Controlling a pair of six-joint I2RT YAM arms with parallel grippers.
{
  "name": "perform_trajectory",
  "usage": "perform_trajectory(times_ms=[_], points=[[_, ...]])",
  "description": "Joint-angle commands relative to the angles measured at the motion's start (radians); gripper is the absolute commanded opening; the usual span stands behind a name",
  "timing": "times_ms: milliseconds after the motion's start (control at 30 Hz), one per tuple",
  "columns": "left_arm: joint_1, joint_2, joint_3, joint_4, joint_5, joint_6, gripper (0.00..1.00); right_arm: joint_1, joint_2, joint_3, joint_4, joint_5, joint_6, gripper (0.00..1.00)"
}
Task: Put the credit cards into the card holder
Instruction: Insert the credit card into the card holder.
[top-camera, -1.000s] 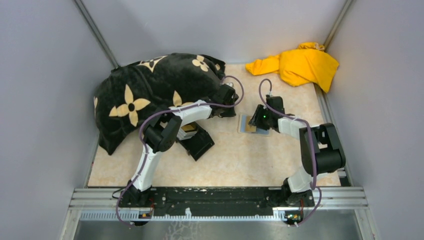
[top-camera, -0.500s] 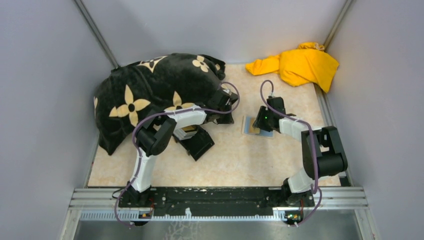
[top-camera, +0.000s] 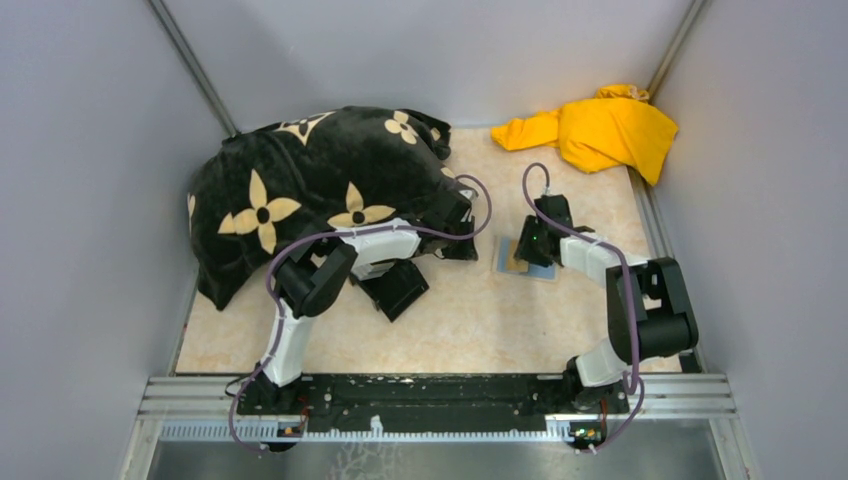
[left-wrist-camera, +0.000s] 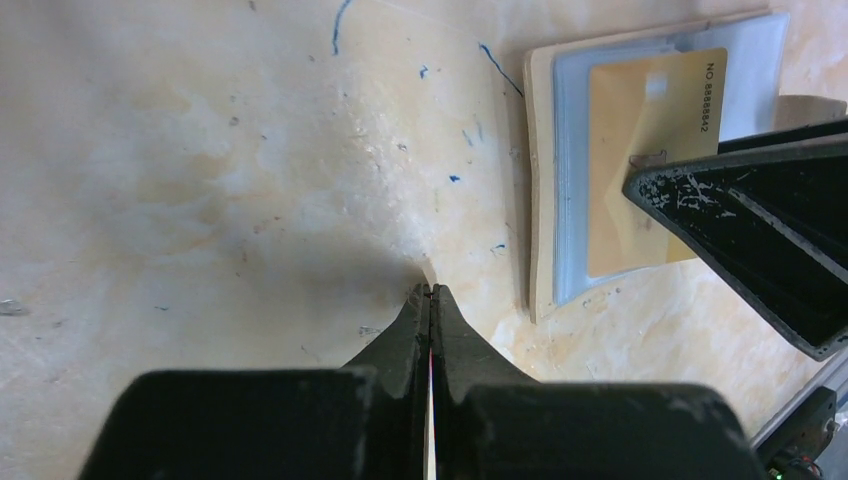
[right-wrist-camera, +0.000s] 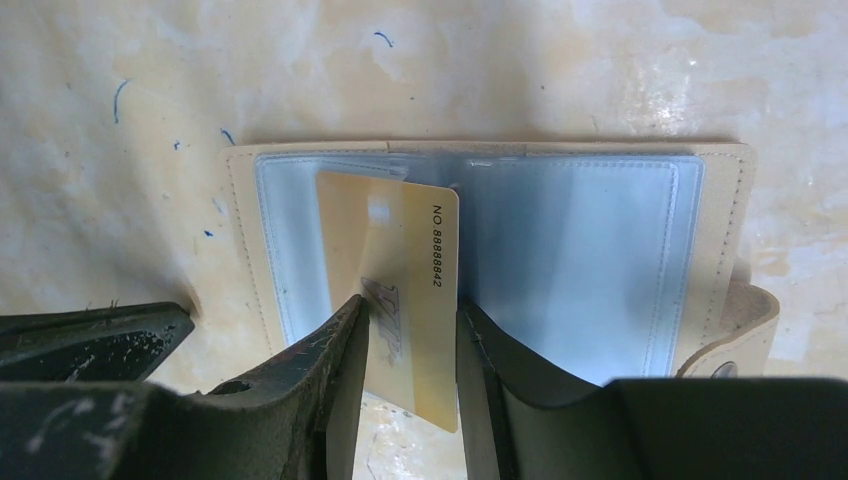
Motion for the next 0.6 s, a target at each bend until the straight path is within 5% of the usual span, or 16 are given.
perform_trajectory(times_ms=[0,567], points=[[-0.016,0.007,0.017,-0.053,0.026,0.020,0.00,-0.001,-0.025,0.037,-0.065,0.064,-0.030,0.37],[-0.035,0.073,0.054,0.062,0.142,-0.042,0.00,0.013,0.019,0.015,-0.001,-0.016,0.007,0.37]])
